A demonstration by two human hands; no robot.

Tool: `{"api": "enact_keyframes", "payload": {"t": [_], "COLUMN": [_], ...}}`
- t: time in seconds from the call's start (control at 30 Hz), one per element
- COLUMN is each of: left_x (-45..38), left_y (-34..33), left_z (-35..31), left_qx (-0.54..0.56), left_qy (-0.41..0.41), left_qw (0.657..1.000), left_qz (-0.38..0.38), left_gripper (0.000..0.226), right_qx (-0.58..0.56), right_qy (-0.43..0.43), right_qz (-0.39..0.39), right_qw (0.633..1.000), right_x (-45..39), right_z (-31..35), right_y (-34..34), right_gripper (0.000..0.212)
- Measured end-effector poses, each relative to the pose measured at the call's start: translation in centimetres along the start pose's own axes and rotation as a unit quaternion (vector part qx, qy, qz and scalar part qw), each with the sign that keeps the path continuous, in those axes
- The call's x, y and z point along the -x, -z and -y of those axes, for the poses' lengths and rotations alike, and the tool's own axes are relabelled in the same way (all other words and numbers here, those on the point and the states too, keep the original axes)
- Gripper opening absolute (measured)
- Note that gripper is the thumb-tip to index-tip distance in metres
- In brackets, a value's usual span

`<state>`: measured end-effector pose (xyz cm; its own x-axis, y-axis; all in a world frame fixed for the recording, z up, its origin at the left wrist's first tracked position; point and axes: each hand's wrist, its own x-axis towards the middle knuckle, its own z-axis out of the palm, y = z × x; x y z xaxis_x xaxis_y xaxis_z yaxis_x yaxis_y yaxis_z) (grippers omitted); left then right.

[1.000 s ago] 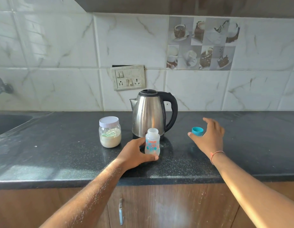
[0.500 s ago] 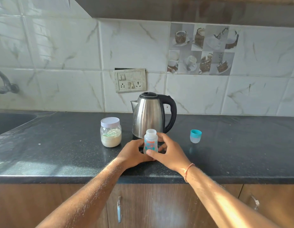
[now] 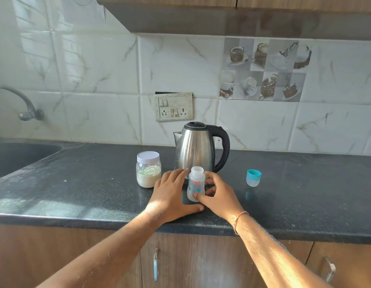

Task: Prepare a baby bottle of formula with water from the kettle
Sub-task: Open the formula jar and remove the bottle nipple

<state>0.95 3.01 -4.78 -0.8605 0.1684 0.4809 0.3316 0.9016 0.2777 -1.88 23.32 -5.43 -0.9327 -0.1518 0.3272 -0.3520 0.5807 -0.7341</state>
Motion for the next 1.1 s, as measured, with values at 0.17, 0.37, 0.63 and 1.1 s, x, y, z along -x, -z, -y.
{"api": "enact_keyframes", "payload": {"t": [0.17,0.37,0.63,1.1], "left_x": [1.5,-0.6,-2.0,-0.8], "left_y": [1.2,1.8,1.1,2.2], "left_z": [5.0,8.9,9.7,8.1], "left_qx": [0.012,0.205,0.213,0.205], "left_qy": [-0.005,0.280,0.317,0.185], "left_qw": [0.993,0.927,0.920,0.960], "left_qz": [-0.120,-0.143,-0.091,0.050], "left_gripper": [0.151,0.160,0.080,0.080], "right_qx": [-0.004,-0.023,-0.011,0.446], "right_qy": [0.033,0.113,0.193,0.165], "right_qz": [-0.031,-0.145,-0.157,0.081], "right_qw": [0.999,0.983,0.969,0.876], "right_x": [0.0,1.1,0.8,-5.6], "right_z": [-0.7,0.2,3.8,16.5], "right_y": [-0.3,0.1,0.3,-3.2], "right_gripper": [0.094,0.074,0.052,0.082]}}
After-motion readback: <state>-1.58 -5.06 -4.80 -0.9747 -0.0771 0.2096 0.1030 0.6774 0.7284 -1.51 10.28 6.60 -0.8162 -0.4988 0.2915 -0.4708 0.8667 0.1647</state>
